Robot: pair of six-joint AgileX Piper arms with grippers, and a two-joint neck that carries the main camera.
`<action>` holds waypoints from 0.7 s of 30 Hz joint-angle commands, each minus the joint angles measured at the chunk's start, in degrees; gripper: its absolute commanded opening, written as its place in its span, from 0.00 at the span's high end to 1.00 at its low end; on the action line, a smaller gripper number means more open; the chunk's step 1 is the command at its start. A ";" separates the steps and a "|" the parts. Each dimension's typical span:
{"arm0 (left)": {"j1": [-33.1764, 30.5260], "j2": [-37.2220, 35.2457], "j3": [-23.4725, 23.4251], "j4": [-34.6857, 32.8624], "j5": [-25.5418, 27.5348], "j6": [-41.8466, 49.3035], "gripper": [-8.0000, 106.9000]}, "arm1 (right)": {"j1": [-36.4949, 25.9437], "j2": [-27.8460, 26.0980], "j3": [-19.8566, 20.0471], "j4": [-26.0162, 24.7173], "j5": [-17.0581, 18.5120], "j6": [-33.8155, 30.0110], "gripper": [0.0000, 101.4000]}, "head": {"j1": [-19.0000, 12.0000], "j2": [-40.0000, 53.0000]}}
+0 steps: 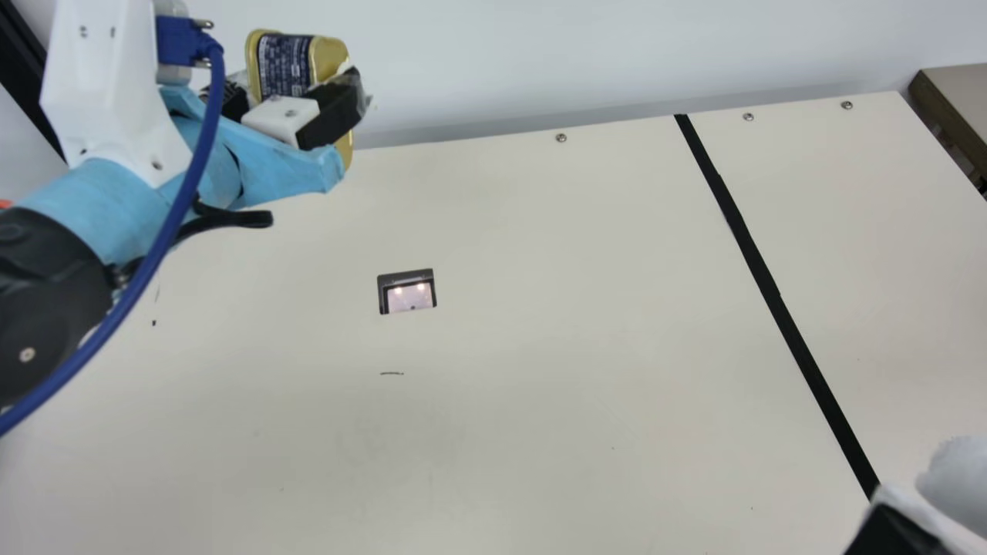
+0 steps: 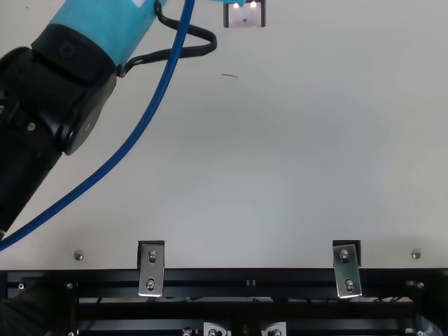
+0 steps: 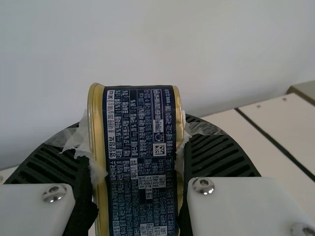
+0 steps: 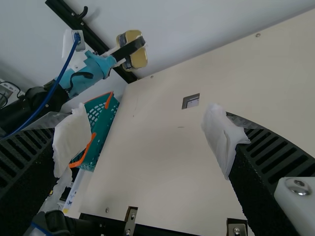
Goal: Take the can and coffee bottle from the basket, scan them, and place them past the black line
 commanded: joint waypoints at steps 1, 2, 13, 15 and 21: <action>-0.65 -0.36 -2.30 -0.34 15.32 1.19 0.84 | 0.00 0.00 0.00 0.00 0.00 0.00 0.00 | -0.72 -0.03; -0.88 -0.46 -3.23 -1.29 18.38 2.64 0.84 | 0.00 0.00 0.00 0.00 0.00 0.00 0.00 | -0.72 -0.03; 4.57 1.20 -11.28 -12.35 43.85 22.00 0.84 | 0.00 0.00 0.00 0.00 0.00 0.00 0.00 | -0.72 -0.03; 5.62 1.97 -12.19 -13.87 46.55 24.99 0.84 | 0.00 0.00 0.00 0.00 0.00 0.00 0.00 | -0.72 -0.03; 6.44 4.94 -12.96 -18.63 51.24 33.32 0.84 | 0.00 0.00 0.00 0.00 0.00 0.00 0.00 | -0.72 -0.03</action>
